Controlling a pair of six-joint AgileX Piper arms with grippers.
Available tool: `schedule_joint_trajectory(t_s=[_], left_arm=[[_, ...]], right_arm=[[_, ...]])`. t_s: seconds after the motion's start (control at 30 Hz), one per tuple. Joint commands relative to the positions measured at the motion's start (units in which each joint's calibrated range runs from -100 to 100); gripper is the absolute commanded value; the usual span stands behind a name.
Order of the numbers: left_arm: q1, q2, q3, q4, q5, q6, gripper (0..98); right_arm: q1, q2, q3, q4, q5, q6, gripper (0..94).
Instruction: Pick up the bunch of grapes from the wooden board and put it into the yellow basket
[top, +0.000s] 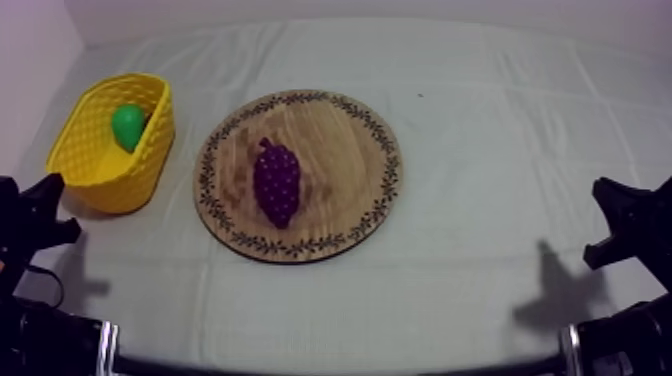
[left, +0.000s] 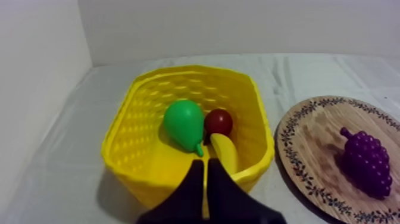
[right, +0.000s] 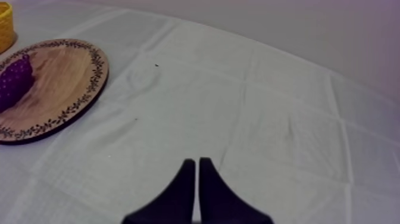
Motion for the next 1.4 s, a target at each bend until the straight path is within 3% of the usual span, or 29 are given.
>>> schedule_joint_trajectory(t_s=[0.0,0.63,0.83,1.23,1.37], left_arm=[[0.0,-0.1,-0.1,-0.27,0.0,3.0,0.0],[0.0,-0.1,-0.7,-0.31,1.0,2.2,0.0],[0.2,2.5,-2.8,-2.08,2.4,3.0,0.0],[2.3,18.1,-23.2,-1.56,6.5,5.1,0.0],[3.2,24.3,-30.7,-2.27,8.9,5.6,0.0]], right_arm=[[0.0,0.0,0.0,0.0,0.0,0.0,0.4],[0.0,0.0,0.0,0.0,0.0,0.0,0.4],[0.0,0.0,0.0,0.0,0.0,0.0,0.4],[0.0,0.0,0.0,0.0,0.0,0.0,0.4],[0.0,0.0,0.0,0.0,0.0,0.0,0.4]])
